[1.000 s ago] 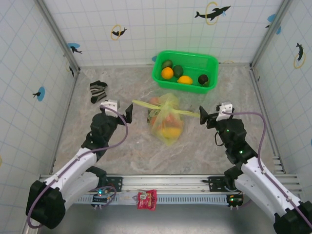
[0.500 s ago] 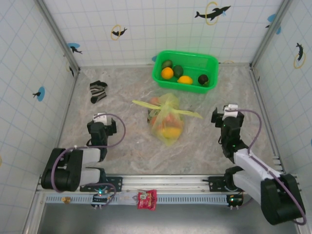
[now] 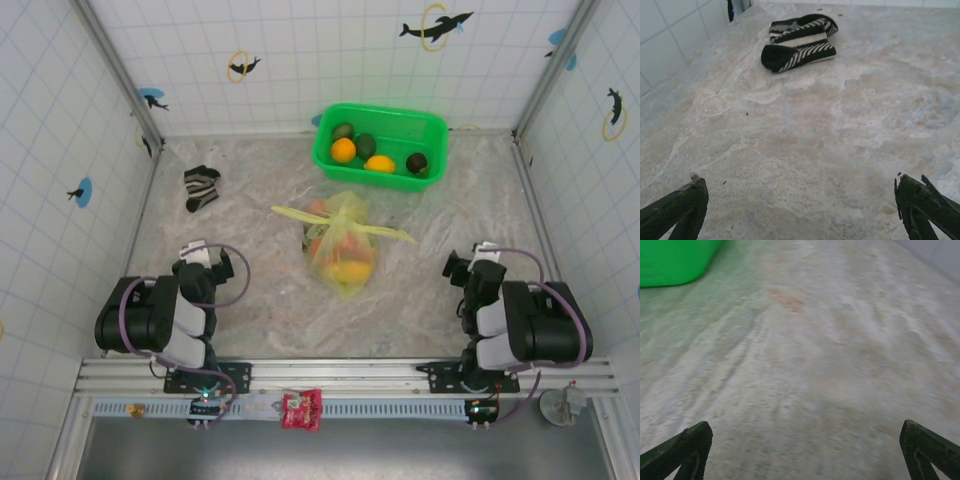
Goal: Place the fake fruits into the plastic bag and tie a complex knot
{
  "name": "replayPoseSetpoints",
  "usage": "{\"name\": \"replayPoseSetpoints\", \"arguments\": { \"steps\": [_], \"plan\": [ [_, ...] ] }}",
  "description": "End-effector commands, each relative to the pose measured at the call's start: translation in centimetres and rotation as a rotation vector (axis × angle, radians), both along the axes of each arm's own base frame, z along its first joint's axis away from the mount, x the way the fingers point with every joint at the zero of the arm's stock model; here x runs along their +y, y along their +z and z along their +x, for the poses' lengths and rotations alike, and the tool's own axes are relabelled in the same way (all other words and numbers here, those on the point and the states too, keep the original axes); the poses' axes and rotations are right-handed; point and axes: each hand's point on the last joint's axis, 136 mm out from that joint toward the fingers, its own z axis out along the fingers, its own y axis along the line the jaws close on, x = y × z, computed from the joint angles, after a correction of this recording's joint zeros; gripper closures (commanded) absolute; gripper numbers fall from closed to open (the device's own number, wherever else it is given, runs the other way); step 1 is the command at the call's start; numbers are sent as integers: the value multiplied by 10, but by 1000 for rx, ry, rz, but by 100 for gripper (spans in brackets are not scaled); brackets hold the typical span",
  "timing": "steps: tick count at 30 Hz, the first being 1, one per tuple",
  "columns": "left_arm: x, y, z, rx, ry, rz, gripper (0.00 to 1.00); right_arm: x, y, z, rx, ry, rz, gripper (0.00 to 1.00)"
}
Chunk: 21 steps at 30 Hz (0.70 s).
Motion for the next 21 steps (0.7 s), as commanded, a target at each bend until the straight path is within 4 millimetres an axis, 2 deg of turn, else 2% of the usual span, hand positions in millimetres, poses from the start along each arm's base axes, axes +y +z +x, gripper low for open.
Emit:
{"name": "replayPoseSetpoints", "arguments": {
  "steps": [1,3,6,21],
  "plan": [
    [-3,8,4,-44,-24,-53,2,20,16,8,-85,119,29,0],
    [-3,7,4,-36,-24,-49,2,19,24,10,-122,95,-14,1],
    [-3,7,4,-34,-25,-50,2,19,16,11,-74,100,-9,1],
    [-3,6,4,-31,-24,-50,2,20,18,11,-84,114,-2,1]
  ]
}}
